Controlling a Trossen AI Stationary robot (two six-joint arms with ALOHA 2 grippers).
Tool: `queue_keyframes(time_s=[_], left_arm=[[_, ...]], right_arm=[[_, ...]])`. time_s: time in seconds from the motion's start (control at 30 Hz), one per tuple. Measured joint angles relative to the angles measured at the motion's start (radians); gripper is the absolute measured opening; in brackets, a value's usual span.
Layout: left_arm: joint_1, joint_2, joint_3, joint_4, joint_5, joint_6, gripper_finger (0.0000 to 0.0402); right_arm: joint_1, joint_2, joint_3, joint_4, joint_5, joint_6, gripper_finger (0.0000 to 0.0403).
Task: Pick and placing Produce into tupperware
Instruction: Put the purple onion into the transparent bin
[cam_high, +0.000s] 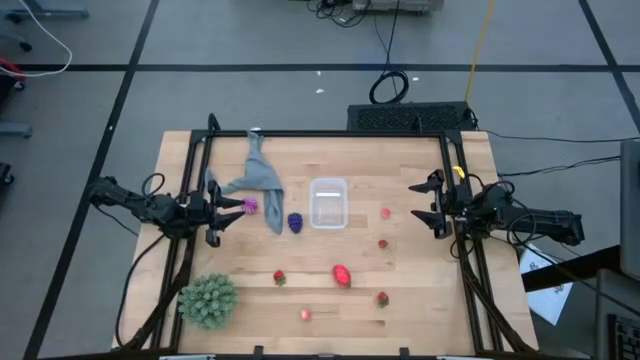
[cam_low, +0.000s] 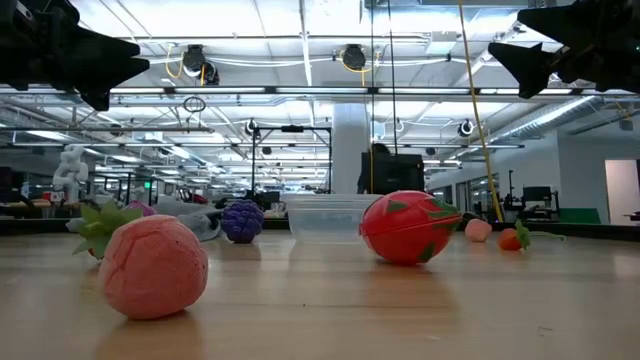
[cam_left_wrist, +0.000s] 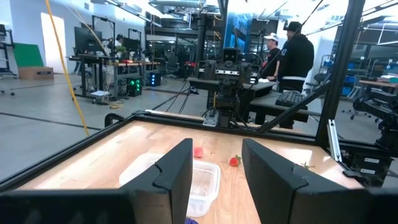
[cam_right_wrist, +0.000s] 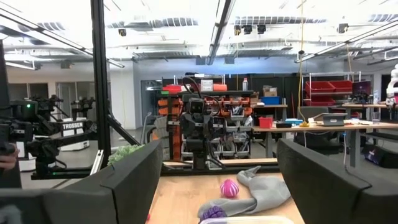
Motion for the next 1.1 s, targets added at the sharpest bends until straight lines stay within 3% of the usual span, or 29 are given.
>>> queue_keyframes(time_s=[0.3, 0.57, 0.7, 0.83, 1.1], left_arm=[[0.000, 0.000, 0.000, 0.001, -0.006, 0.025, 0.0143], [0.000, 0.000, 0.046, 0.039, -0.227, 0.116, 0.0143], [0.000, 0.000, 0.167, 0.013, -0.244, 0.160, 0.0143], [0.000, 0.050, 0.360, -0.168, -0.241, 0.159, 0.0143], [0.000, 0.467, 0.786, -0.474, -0.360, 0.095, 0.0143]], right_arm=[[0.000, 0.000, 0.000, 0.001, 0.000, 0.004, 0.0309], [0.000, 0.000, 0.000, 0.114, 0.000, 0.027, 0.0309], [0.000, 0.000, 0.000, 0.259, 0.000, -0.005, 0.0309], [0.001, 0.000, 0.017, 0.349, 0.000, -0.081, 0.0309], [0.001, 0.111, 0.236, 0.224, 0.000, -0.163, 0.0309]])
